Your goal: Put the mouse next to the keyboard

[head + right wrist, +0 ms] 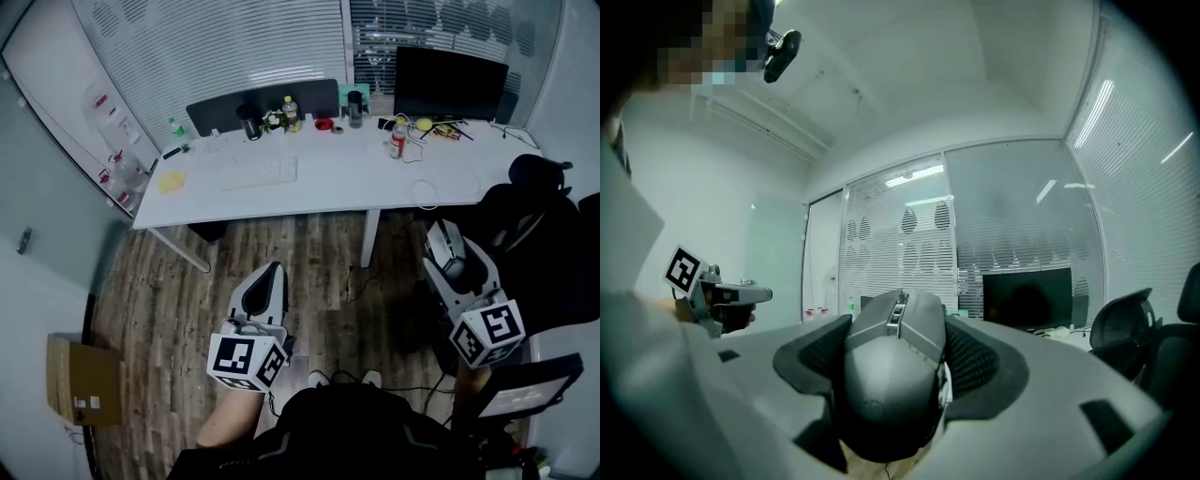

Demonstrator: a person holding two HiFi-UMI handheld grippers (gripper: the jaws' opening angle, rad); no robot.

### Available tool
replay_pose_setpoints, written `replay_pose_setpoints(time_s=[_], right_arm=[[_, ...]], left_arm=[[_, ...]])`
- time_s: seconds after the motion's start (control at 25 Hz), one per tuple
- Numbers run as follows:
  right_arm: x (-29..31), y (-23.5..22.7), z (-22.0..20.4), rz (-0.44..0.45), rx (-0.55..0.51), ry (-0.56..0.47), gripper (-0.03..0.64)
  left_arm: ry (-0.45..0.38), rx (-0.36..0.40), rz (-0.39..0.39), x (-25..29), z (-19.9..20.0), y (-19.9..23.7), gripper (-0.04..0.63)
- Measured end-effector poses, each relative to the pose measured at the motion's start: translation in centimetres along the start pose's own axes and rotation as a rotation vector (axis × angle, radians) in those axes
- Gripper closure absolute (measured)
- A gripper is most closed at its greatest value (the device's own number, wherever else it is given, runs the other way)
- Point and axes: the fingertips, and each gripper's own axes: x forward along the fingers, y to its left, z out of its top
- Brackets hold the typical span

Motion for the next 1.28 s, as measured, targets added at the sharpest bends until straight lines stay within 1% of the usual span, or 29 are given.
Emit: replay_pose_setpoints(time_s=[0.12,0.32,0.52,0.72,0.84,1.04,1.2,1.28], right_arm=[[0.8,0.8,0.4,0.004,-0.009,0.002,0.313],[2.3,3.2,0.1,-0.002,0.009,0.002,0.313],[4.2,6.0,0.6,0.009,-0.012,-0.007,0.313],[6.0,8.0,0.5,-0.006,-0.014,-0.009,0.313],[7.1,9.0,0.7,0.002,-0.013,-0.007,0.313],[9.8,9.7,1.2,0.023,-0.021,-0.012,0.313],[13.1,9.3,1.5,0.04,-0.01,-0.028,0.313],[15.2,8.6,1.5,0.045,0.004,-0.039,0.313]], left_arm=[[-0.002,-0.011,0.013,-0.6,0.4,1.4,0.565],[-0.017,-0.021,0.034,-2.2,0.0,4.6,0.565],[-0.032,-0.034,0.048,-3.5,0.0,8.2,0.565],[-0.031,-0.04,0.041,-4.3,-0.4,11.0,0.565],[-0.035,-0.043,0.048,-4.6,-0.5,12.3,0.565],[-0.044,-0.061,0.077,-4.0,-0.6,14.6,0.565],[-0.047,-0.104,0.106,-2.8,-0.7,16.9,0.565],[-0.042,-0.096,0.124,-1.4,-0.6,18.1,0.565]])
